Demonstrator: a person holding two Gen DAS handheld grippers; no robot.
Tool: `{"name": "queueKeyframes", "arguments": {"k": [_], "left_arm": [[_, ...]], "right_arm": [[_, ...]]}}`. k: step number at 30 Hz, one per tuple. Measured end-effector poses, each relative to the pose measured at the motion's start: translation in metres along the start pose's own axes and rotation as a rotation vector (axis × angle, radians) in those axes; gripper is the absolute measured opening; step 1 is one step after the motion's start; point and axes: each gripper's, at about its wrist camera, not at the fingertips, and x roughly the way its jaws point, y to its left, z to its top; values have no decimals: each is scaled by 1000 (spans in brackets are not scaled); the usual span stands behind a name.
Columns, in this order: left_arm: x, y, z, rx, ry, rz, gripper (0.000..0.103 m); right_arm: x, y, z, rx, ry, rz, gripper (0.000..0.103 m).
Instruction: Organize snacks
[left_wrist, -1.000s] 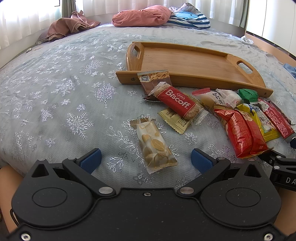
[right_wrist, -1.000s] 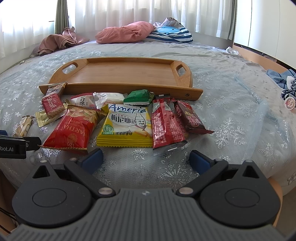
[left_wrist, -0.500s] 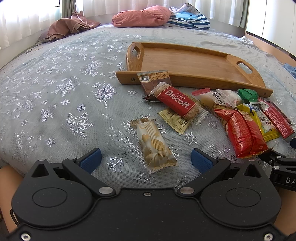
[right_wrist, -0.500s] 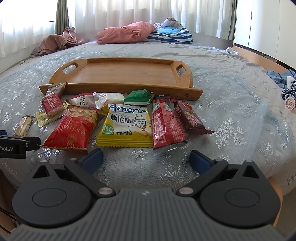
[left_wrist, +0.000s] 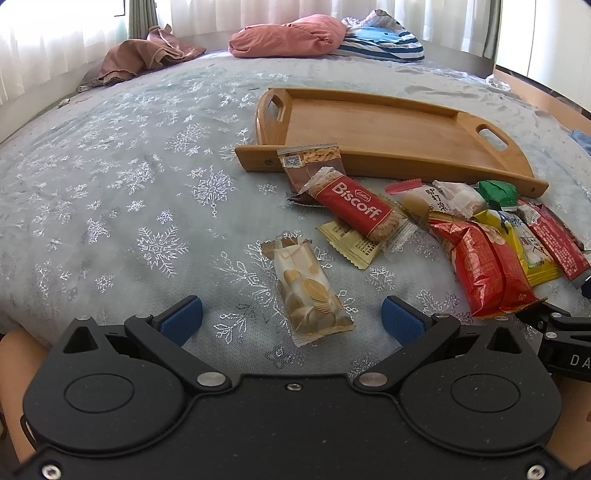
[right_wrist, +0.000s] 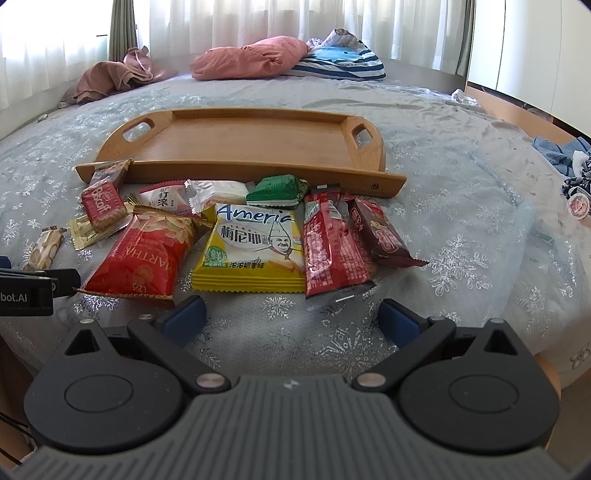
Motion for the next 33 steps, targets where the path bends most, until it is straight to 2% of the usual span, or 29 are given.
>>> {"name": "queueKeyframes", "arguments": {"k": [25,31,33], "left_arm": [[0,2,-5,18,-27,-9,103],[-7,8,2,-14,-23,-56,102],[-11,8,3,-19,-37,-68,99]], "right_arm": [[1,1,-2,-13,-11,-4,103],[-9,-5,2,25,-16,25,103],[-14,-7,0,43,-32,42,103]]}}
